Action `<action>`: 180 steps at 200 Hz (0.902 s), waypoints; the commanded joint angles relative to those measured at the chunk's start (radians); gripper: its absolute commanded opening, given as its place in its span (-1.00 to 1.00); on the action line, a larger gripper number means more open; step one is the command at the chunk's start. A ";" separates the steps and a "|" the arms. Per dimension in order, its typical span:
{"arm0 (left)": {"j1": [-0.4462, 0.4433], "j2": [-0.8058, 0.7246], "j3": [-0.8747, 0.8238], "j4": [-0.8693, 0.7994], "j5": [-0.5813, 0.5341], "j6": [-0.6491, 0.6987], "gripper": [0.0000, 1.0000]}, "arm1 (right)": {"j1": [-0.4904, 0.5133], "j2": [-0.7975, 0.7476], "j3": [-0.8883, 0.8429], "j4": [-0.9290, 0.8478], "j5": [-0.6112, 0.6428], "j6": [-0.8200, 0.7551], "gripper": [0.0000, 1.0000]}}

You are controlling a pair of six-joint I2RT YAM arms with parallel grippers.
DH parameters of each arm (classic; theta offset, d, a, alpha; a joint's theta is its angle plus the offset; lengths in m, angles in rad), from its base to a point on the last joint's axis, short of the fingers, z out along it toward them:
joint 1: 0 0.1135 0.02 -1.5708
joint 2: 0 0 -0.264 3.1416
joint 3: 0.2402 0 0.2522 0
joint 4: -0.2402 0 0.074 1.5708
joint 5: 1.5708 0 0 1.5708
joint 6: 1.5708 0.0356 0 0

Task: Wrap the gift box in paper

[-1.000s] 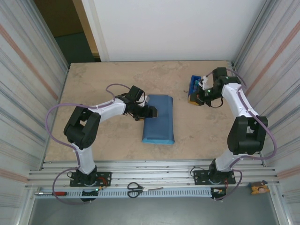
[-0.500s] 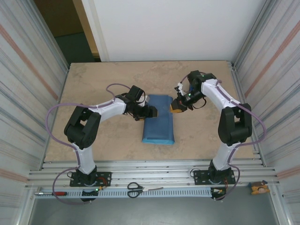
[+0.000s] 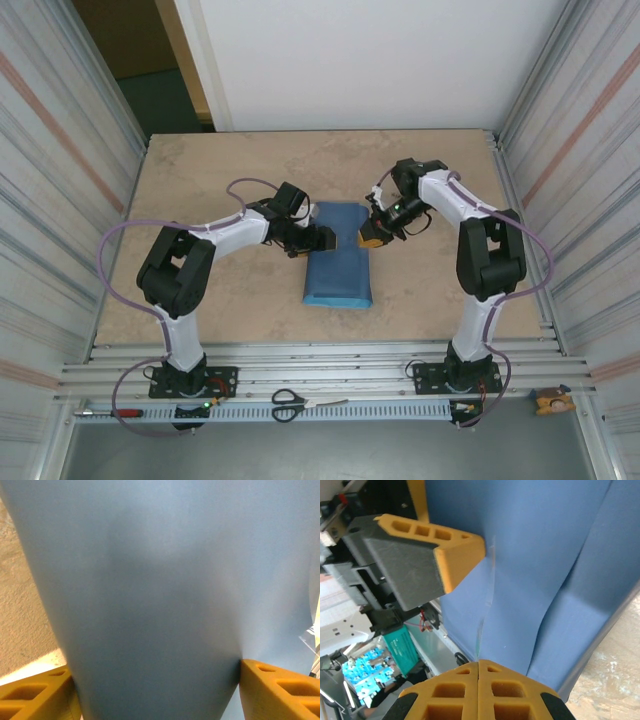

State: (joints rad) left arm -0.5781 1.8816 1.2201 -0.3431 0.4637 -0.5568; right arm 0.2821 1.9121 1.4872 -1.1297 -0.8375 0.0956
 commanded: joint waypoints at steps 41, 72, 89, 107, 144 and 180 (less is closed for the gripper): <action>-0.041 0.119 -0.057 -0.105 -0.080 0.028 0.50 | -0.013 0.067 -0.061 0.009 0.081 0.003 -1.00; -0.040 0.116 -0.057 -0.105 -0.080 0.027 0.50 | -0.013 0.054 -0.071 0.007 0.100 0.013 -1.00; -0.040 0.115 -0.057 -0.105 -0.080 0.028 0.50 | -0.012 0.044 -0.069 0.002 0.101 0.017 -1.00; -0.041 0.116 -0.057 -0.105 -0.080 0.028 0.49 | -0.011 0.039 -0.065 0.001 0.096 0.019 -1.00; -0.041 0.114 -0.061 -0.103 -0.081 0.025 0.49 | 0.001 0.033 -0.064 0.007 0.081 0.028 -0.75; -0.040 0.117 -0.060 -0.105 -0.084 0.023 0.48 | 0.006 0.005 -0.055 0.018 0.083 0.051 -0.54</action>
State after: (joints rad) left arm -0.5781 1.8816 1.2201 -0.3428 0.4637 -0.5564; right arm 0.2813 1.9602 1.4216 -1.0977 -0.7708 0.1230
